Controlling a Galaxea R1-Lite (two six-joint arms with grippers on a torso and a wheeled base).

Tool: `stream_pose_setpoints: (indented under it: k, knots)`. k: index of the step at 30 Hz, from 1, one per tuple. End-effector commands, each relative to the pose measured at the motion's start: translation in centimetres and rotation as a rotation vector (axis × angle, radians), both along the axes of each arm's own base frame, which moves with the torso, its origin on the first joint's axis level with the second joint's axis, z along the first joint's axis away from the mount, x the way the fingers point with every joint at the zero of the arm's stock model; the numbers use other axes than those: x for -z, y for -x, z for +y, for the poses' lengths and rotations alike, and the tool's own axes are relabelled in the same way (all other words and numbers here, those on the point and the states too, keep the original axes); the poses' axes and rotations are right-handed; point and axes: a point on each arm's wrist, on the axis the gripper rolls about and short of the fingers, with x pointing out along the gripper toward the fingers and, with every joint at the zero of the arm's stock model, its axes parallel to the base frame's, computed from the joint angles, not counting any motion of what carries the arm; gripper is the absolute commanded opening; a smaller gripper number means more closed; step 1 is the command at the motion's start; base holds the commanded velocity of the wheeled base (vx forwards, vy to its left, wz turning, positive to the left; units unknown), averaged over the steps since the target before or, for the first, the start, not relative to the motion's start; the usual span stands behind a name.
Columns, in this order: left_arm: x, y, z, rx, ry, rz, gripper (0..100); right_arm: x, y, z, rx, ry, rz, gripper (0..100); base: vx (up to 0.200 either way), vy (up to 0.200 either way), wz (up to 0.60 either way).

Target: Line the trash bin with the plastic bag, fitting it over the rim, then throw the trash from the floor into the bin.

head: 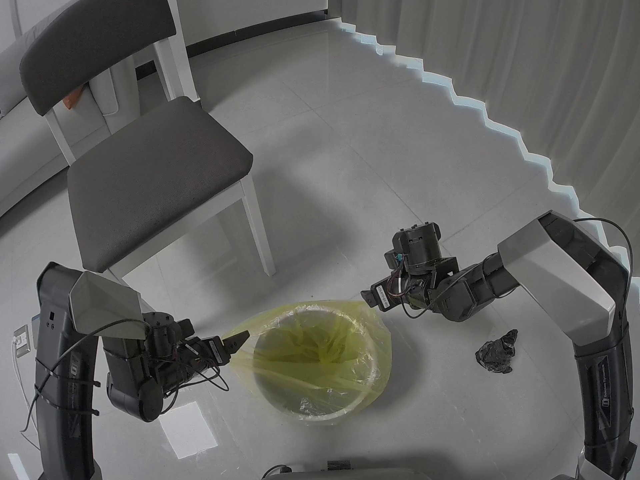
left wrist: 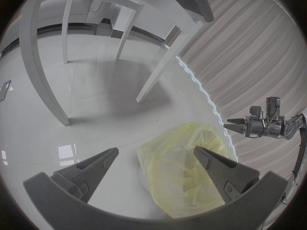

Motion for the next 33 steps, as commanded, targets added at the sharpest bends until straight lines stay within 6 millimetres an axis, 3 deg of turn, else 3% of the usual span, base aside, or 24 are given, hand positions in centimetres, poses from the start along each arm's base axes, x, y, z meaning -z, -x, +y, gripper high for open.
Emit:
stream_pose_setpoints:
  k: [1,8,22,27,31,33]
  knots:
    - [-0.2,0.6,0.2,-0.001,-0.001,-0.004,100,-0.7,0.3,-0.1,-0.001,-0.004,-0.009,100,0.0,0.0,0.0]
    - [-1.6,2.1,0.4,0.016,-0.006,0.004,100,-1.2,0.5,-0.1,-0.002,-0.007,-0.012,100,0.0,0.0,0.0]
    - [-3.4,2.4,0.6,0.026,0.01,-0.036,100,-2.1,1.3,0.0,-0.01,-0.013,-0.02,100,-0.171,0.0,0.0]
    - [-3.9,2.2,0.7,-0.012,0.001,-0.057,100,-2.5,2.4,1.4,-0.047,-0.022,-0.02,100,0.0,0.0,0.0]
    - [-5.2,2.1,0.8,-0.047,0.0,-0.099,100,-3.2,3.2,4.4,-0.117,-0.047,-0.05,100,0.0,0.0,0.0]
    - [-5.7,2.2,0.7,-0.044,0.002,-0.111,100,-2.7,3.6,5.7,-0.146,-0.044,-0.046,100,0.0,0.0,0.0]
